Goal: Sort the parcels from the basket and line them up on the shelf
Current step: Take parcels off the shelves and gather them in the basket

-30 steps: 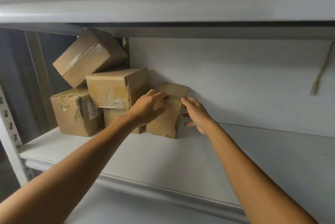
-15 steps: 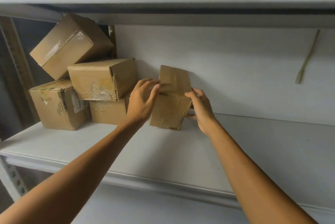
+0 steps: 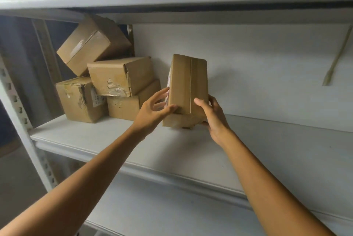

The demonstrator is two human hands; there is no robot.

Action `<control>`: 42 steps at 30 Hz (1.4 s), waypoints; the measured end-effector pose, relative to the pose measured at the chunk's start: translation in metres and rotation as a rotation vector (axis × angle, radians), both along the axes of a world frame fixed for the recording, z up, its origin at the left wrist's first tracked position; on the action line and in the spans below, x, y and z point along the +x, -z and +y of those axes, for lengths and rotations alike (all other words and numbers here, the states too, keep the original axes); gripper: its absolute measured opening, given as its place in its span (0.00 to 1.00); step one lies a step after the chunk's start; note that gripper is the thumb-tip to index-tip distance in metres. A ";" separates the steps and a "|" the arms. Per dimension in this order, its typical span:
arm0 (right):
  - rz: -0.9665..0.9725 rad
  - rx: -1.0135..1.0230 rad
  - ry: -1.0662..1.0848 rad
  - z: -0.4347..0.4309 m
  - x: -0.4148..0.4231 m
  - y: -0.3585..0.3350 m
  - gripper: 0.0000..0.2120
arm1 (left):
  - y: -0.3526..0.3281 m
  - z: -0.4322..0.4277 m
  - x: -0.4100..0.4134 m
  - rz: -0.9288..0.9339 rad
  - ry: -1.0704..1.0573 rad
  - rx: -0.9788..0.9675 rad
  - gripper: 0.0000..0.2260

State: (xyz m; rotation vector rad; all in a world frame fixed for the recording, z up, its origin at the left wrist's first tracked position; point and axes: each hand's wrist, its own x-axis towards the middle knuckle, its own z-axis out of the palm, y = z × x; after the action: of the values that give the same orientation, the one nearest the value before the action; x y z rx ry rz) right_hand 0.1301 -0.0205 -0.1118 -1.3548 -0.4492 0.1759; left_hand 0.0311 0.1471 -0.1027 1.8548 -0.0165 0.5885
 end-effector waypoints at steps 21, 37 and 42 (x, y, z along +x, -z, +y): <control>-0.303 -0.120 0.601 -0.154 -0.165 0.006 0.33 | 0.010 -0.147 -0.043 -0.141 0.527 -0.107 0.33; -0.067 -0.081 1.270 -0.438 -0.399 0.071 0.20 | 0.060 -0.484 -0.172 0.074 1.175 0.037 0.29; 0.143 -0.066 1.400 -0.492 -0.485 0.142 0.23 | 0.127 -0.561 -0.248 0.303 1.328 0.135 0.30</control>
State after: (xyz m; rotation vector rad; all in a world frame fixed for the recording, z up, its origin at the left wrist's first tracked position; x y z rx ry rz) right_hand -0.3544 -0.5123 -0.2535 -1.4322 0.6772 -0.8637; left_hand -0.2164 -0.4142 -0.2293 1.6066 -1.0108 -0.6235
